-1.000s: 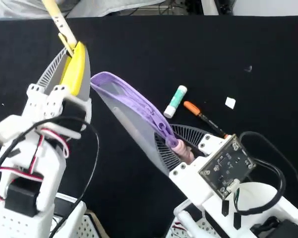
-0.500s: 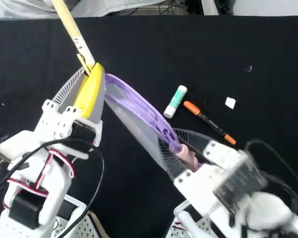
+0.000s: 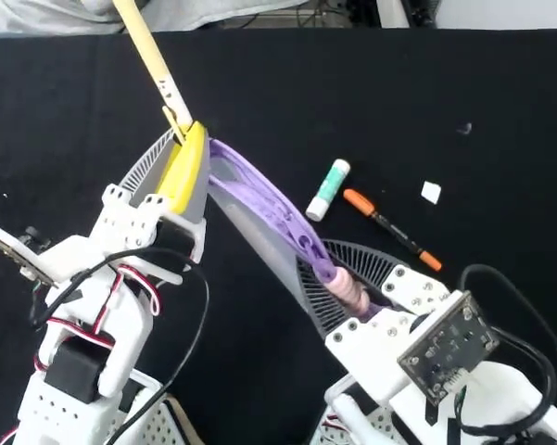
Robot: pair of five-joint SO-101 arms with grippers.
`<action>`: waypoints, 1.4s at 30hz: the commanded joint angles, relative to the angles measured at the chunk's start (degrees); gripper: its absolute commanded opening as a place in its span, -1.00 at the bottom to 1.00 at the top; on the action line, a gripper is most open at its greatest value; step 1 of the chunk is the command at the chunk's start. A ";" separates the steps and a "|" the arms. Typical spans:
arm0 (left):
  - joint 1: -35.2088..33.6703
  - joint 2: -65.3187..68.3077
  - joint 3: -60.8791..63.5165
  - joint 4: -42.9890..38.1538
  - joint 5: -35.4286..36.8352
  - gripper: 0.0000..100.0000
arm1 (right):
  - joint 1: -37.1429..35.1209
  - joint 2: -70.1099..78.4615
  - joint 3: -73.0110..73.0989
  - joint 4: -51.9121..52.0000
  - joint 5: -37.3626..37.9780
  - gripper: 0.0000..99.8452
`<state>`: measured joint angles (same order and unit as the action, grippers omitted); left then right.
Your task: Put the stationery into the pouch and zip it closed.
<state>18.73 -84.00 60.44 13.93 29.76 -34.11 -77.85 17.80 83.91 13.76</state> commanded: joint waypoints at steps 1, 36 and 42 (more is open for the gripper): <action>0.75 0.09 -0.13 -1.05 0.00 -0.92 | -0.79 -0.48 -0.31 -2.73 0.35 -0.98; -6.46 0.70 -17.63 20.04 -7.56 -0.70 | -0.53 -1.01 -0.13 -2.55 0.62 -0.98; -18.68 5.01 -19.47 24.53 -4.04 -0.68 | -0.53 -1.01 -0.13 -2.55 0.62 -0.98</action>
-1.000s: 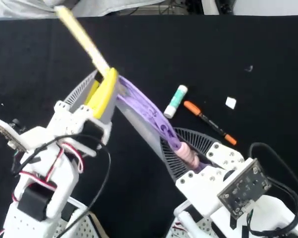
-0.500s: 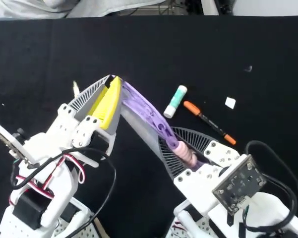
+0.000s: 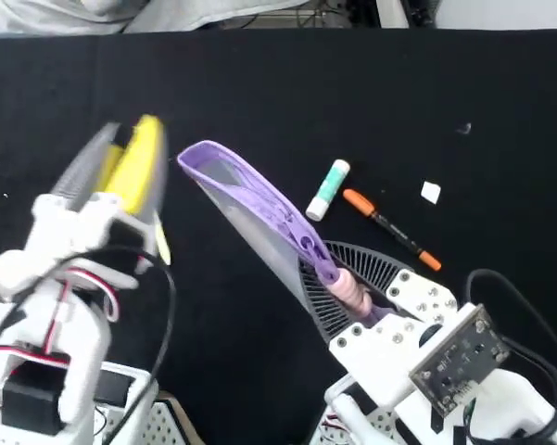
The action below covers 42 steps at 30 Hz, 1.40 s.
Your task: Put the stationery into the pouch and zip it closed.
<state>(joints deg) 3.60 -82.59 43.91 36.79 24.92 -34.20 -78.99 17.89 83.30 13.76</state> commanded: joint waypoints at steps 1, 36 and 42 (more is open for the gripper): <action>-4.26 6.24 -3.38 2.55 0.79 -0.68 | -0.44 0.13 -0.22 -1.85 0.62 -0.98; -14.11 94.95 -41.36 14.59 4.31 -0.68 | -0.35 0.04 -0.40 -0.97 0.62 -0.98; -14.02 96.97 -40.92 11.25 4.22 -0.68 | -0.35 0.04 -0.40 -0.62 0.62 -0.98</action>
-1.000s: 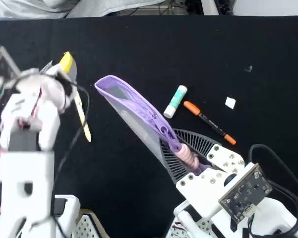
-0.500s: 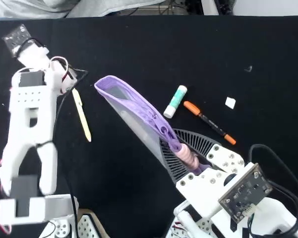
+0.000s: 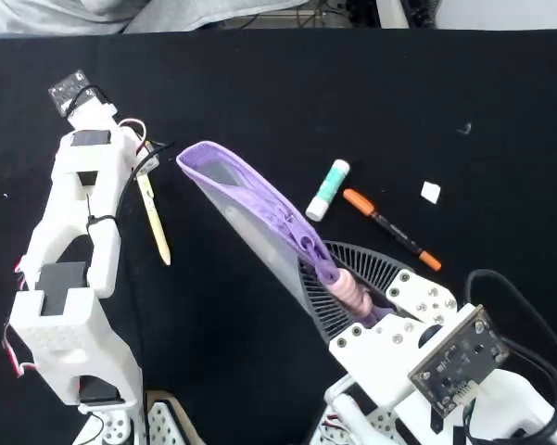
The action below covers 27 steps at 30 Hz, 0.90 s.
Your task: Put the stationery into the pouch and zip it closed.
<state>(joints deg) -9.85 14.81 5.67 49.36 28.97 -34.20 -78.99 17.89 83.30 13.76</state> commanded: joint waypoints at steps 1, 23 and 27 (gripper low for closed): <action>-0.57 -0.44 -2.59 -1.23 0.18 -0.68 | -0.35 0.04 -0.40 -0.62 0.62 -0.98; -0.75 13.80 -11.30 -1.14 0.35 -0.69 | -0.35 0.04 -0.40 -0.70 0.62 -0.98; -0.75 15.03 -12.18 -0.79 0.35 -0.70 | -0.35 0.04 -0.40 -0.70 0.62 -0.98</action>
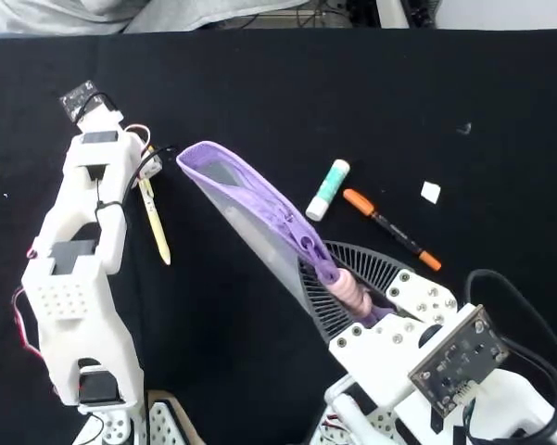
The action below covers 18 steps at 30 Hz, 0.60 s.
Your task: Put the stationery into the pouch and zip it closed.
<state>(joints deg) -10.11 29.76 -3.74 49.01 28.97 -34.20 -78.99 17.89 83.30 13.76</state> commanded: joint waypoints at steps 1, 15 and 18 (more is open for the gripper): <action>-0.48 0.09 -2.77 -0.44 0.35 -0.72 | -0.35 0.04 -0.40 -0.70 0.62 -0.98; -0.13 0.00 -2.77 -0.35 -3.43 -0.94 | -0.35 0.13 -0.40 -0.70 0.62 -0.98; -0.13 -0.44 -3.47 -0.35 -3.34 -0.94 | -0.35 0.13 -0.31 -0.70 0.62 -0.98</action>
<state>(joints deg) -10.02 30.02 -4.62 48.92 25.98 -34.20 -78.99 17.89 83.30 13.76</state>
